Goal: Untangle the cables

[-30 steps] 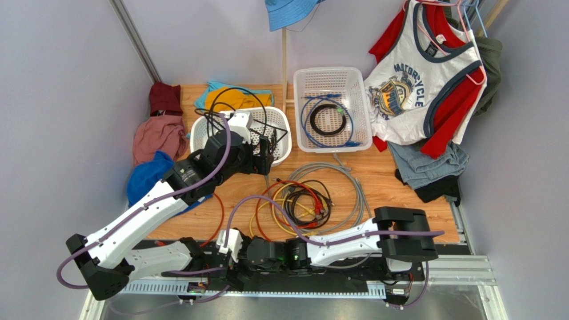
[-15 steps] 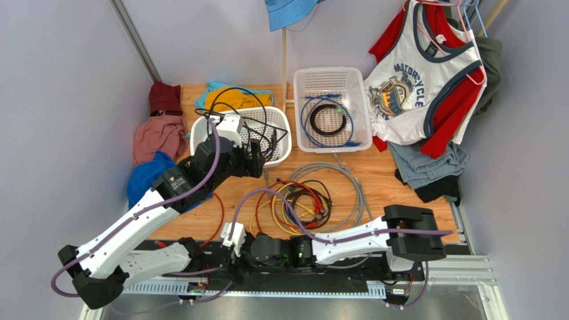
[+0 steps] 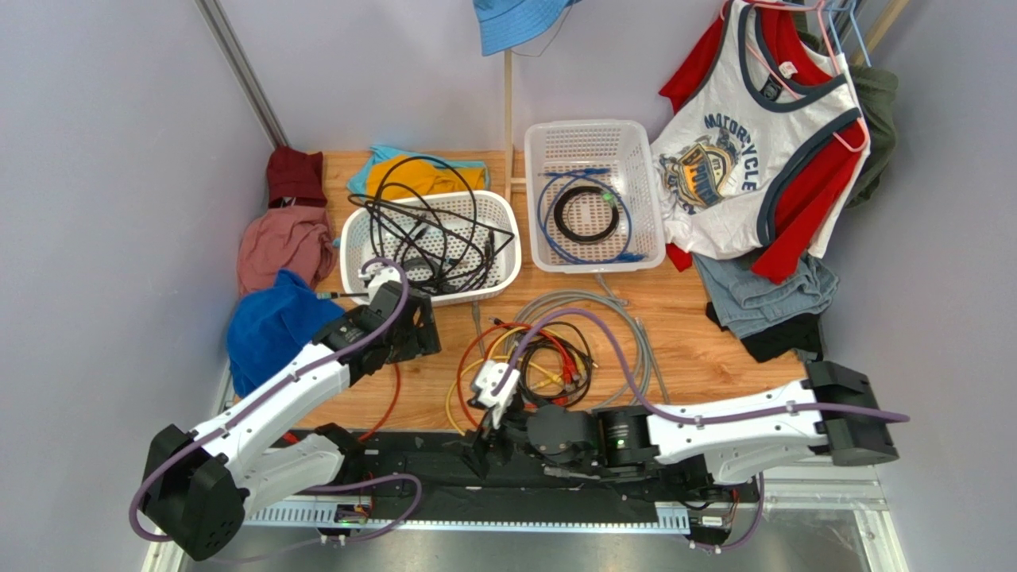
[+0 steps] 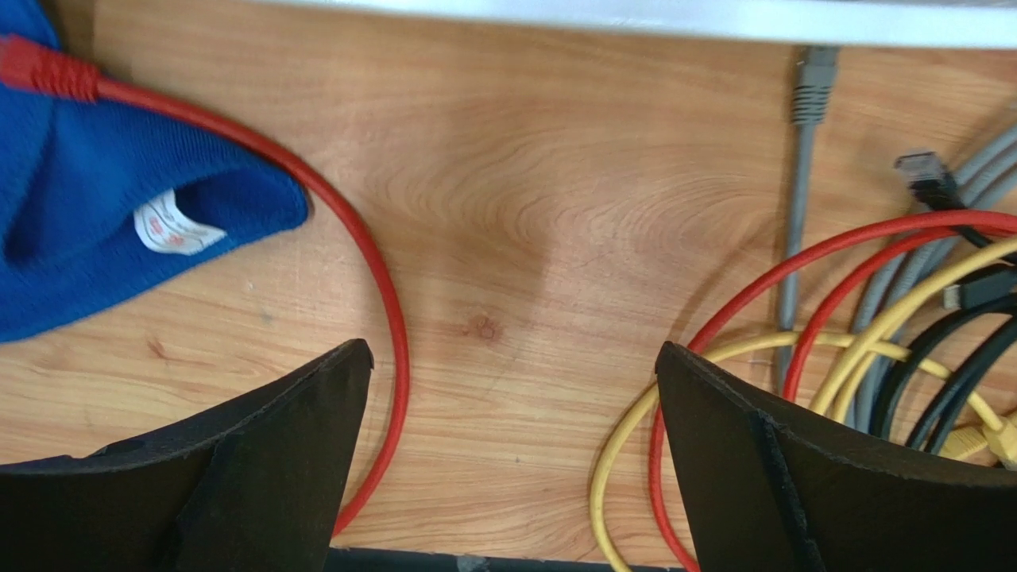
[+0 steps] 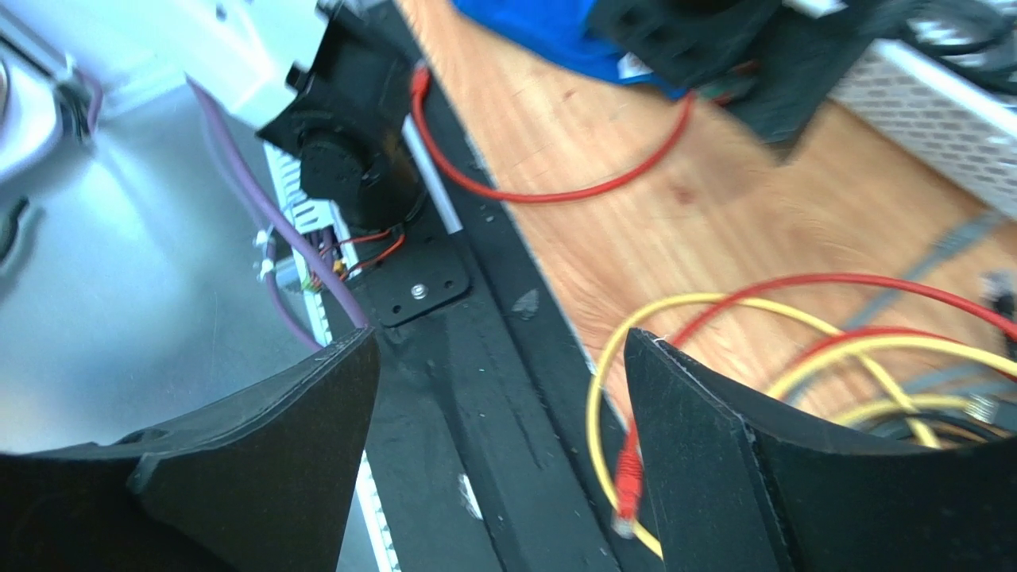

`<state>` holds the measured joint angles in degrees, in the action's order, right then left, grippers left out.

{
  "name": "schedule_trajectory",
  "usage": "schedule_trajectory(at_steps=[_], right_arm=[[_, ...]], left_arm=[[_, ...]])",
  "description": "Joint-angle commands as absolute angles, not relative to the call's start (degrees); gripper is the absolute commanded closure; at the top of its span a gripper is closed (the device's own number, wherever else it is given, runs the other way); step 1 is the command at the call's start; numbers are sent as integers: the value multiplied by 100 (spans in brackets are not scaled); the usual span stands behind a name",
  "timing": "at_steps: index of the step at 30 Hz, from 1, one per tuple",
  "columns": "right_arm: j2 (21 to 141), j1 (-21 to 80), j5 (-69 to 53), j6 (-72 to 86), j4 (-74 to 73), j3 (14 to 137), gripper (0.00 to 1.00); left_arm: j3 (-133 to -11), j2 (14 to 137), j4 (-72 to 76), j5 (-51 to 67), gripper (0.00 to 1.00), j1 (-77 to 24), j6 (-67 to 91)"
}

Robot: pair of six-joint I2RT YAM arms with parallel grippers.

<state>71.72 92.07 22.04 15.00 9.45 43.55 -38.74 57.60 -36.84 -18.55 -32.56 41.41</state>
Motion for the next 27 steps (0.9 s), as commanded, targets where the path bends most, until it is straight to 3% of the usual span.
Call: schedule_trajectory(at_steps=[1,7,21,24,26,27], right_arm=[[6269,9193,2873,1679,598,4105,21],[5643,9185,3190,1740,308,3806,21],[4975,9185,3428,1811,158,3533,22],[4966,9185,3445,1802,132,3542,22],[4913,9185,3454,1775,88,3551,23],[4878,9185,3472,1775,36,3559,23]], left_arm=[[-3560,5835,-3367,-1872,3,-3173,5018],[-3015,6459,-2646,-1468,7,-3146,5624],[-3235,6652,-3525,-2005,15,-3164,5854],[-3366,6916,-3542,-1714,28,-3182,5810],[-3401,6952,-3533,-1627,41,-3208,5766],[-3401,6926,-3516,-1600,53,-3243,5757]])
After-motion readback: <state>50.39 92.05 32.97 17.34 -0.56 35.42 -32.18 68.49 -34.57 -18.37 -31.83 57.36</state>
